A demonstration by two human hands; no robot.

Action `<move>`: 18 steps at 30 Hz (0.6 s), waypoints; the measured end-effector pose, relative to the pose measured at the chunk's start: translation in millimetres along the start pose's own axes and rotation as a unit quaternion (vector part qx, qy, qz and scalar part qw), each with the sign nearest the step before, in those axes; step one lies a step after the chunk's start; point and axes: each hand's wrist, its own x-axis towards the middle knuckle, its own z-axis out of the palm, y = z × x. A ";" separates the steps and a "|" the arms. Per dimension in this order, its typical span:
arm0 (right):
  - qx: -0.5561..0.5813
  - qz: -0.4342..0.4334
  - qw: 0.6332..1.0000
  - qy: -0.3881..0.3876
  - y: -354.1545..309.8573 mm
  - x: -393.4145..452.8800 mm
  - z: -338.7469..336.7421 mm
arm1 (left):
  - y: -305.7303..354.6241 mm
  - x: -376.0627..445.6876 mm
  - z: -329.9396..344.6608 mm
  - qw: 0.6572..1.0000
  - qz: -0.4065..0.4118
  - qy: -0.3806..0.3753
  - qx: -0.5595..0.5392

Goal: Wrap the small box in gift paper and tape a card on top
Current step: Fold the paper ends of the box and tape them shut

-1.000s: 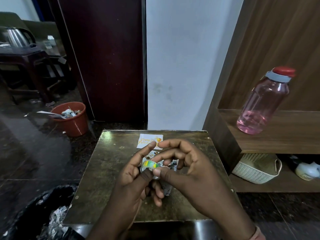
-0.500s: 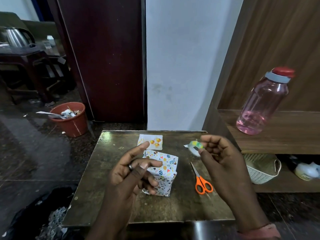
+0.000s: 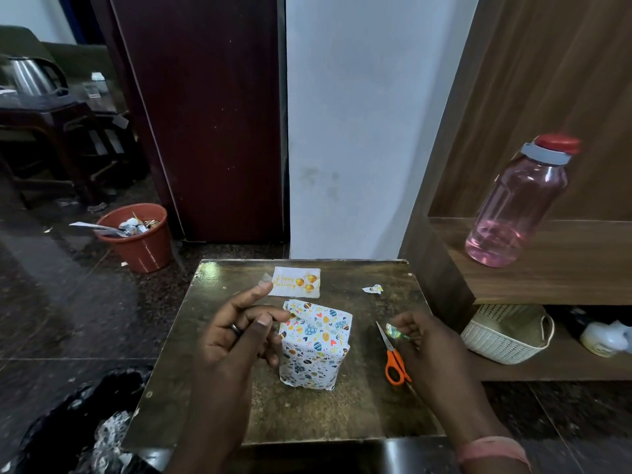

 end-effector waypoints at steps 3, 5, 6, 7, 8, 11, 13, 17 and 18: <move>0.004 0.000 1.000 -0.012 0.7 1.2 2.5 | -1.4 0.6 -0.4 1.000 -0.006 0.002 0.005; 0.005 0.001 1.000 -0.024 0.6 1.3 3.7 | -1.7 0.4 0.4 1.000 0.001 0.001 0.015; 0.009 0.000 1.000 -0.024 0.3 0.9 4.0 | -1.9 0.5 0.5 1.000 0.005 0.002 0.020; 0.011 -0.002 1.000 -0.022 0.2 0.4 4.3 | -1.7 0.5 1.0 1.000 0.009 0.002 0.024; 0.010 -0.004 1.000 -0.022 -0.2 -0.3 4.2 | -1.9 0.7 1.2 1.000 0.012 0.004 0.026; 0.002 -0.010 1.000 -0.020 0.0 -1.2 4.7 | -2.3 1.3 2.3 0.999 0.016 0.003 0.034; -0.004 -0.008 1.000 -0.022 1.0 -0.9 5.4 | -2.3 1.3 2.5 0.999 0.022 0.002 0.043; -0.014 -0.004 1.000 -0.021 1.6 -0.8 5.1 | -3.2 1.4 2.5 0.998 0.028 0.001 0.050; -0.018 -0.007 1.000 -0.022 0.8 -1.2 4.9 | -3.5 1.4 2.6 0.998 0.027 0.000 0.049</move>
